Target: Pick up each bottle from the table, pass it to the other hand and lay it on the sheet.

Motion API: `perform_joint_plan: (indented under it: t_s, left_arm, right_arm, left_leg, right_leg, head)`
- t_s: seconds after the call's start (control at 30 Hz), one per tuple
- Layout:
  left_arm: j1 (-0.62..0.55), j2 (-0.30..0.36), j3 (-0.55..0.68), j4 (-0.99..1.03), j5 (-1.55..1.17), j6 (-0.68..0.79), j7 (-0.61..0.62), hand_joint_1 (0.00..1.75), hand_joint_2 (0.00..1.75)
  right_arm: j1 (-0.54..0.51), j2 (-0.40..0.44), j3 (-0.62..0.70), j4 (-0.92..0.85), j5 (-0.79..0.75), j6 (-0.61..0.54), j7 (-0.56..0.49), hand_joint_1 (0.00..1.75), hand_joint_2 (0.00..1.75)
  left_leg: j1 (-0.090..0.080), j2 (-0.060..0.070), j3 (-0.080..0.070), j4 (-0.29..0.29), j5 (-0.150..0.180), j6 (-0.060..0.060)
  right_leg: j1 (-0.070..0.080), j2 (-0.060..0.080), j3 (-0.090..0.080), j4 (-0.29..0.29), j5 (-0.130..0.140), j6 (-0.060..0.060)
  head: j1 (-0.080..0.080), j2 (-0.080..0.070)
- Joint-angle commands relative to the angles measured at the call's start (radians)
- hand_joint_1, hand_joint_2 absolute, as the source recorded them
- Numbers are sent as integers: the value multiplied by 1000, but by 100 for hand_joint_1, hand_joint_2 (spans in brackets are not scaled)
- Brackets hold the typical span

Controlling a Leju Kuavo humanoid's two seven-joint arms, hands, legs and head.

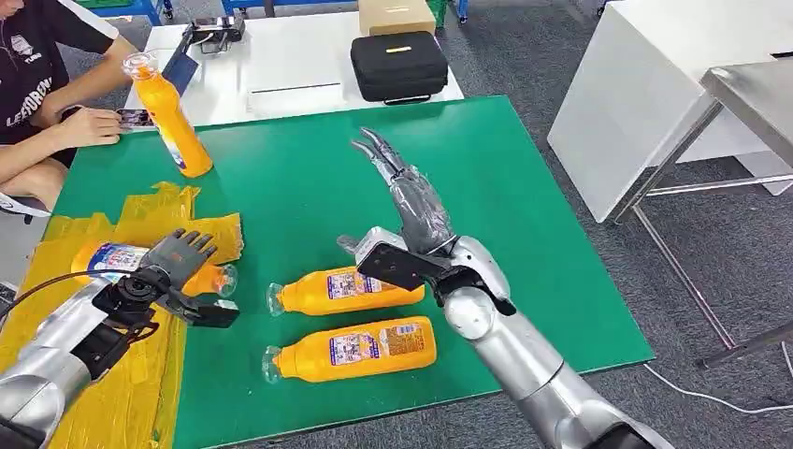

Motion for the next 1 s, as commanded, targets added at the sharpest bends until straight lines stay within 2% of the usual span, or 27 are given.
perform_joint_plan:
  t_s: [0.03, 0.2, 0.27, 0.43, 0.47, 0.63, 0.73, 0.77, 0.87, 1.0]
  left_arm:
    - [62, -54, 186, -197, 177, 50, 0, 0, 175]
    - [72, -45, 198, -221, 192, 47, 4, 0, 175]
    - [102, -37, 255, -313, 251, 66, 2, 0, 175]
    - [192, -3, 345, -535, 253, 8, 85, 0, 175]
    - [207, -1, 367, -562, 263, -10, 82, 0, 0]
    - [259, -25, 472, -649, 381, -47, 32, 0, 0]
    - [324, -81, 592, -773, 693, -98, -102, 0, 0]
    - [367, -101, 637, -844, 827, -102, -162, 0, 175]
    - [381, -97, 636, -867, 832, -101, -158, 0, 175]
    - [431, -146, 698, -928, 1003, -88, -208, 0, 175]
  right_arm:
    - [-13, -67, -10, 4, 141, 13, 72, 0, 175]
    - [-14, -65, -9, 5, 150, 18, 73, 0, 175]
    - [-11, -65, -8, 5, 174, 36, 87, 0, 175]
    - [-21, -65, 1, 20, 182, 66, 89, 0, 175]
    - [-22, -65, 3, 23, 184, 78, 95, 0, 175]
    - [-33, -73, 20, 50, 212, 180, 152, 0, 175]
    - [-46, -81, 43, 103, 267, 236, 170, 0, 175]
    - [-59, -74, 60, 144, 275, 264, 165, 0, 175]
    - [-62, -68, 63, 158, 276, 265, 163, 0, 175]
    - [-98, -62, 104, 210, 287, 334, 161, 0, 175]
  left_leg:
    - [0, -4, 2, 0, -1, 0]
    - [0, 0, 2, 0, -2, -1]
    - [-1, 1, 5, 0, -3, -2]
    - [0, 0, 1, 0, -2, -1]
    - [0, 2, 3, 1, -3, -1]
    - [0, 2, 3, 0, -3, -1]
    - [0, 1, 2, 0, -2, -1]
    - [0, 2, 4, 0, -3, -1]
    - [0, 2, 1, 0, -2, -1]
    - [0, 3, 1, 0, -2, -1]
  right_leg:
    - [0, 0, 4, -1, -2, -1]
    - [-1, 3, 4, -1, -2, -2]
    - [-1, 6, 6, -1, -3, -2]
    - [0, 4, 2, 0, -2, -1]
    - [0, 6, 3, 0, -2, -2]
    - [0, 6, 3, 0, -2, -2]
    - [0, 5, 2, -1, -1, -1]
    - [0, 6, 4, -1, -2, -2]
    - [0, 5, 1, -1, -1, -1]
    - [0, 5, 1, -1, -1, -1]
  head:
    - [0, 0]
    - [1, 0]
    - [0, 0]
    - [0, 0]
    - [0, 0]
    - [0, 0]
    - [0, 0]
    - [0, 0]
    - [0, 0]
    - [0, 0]
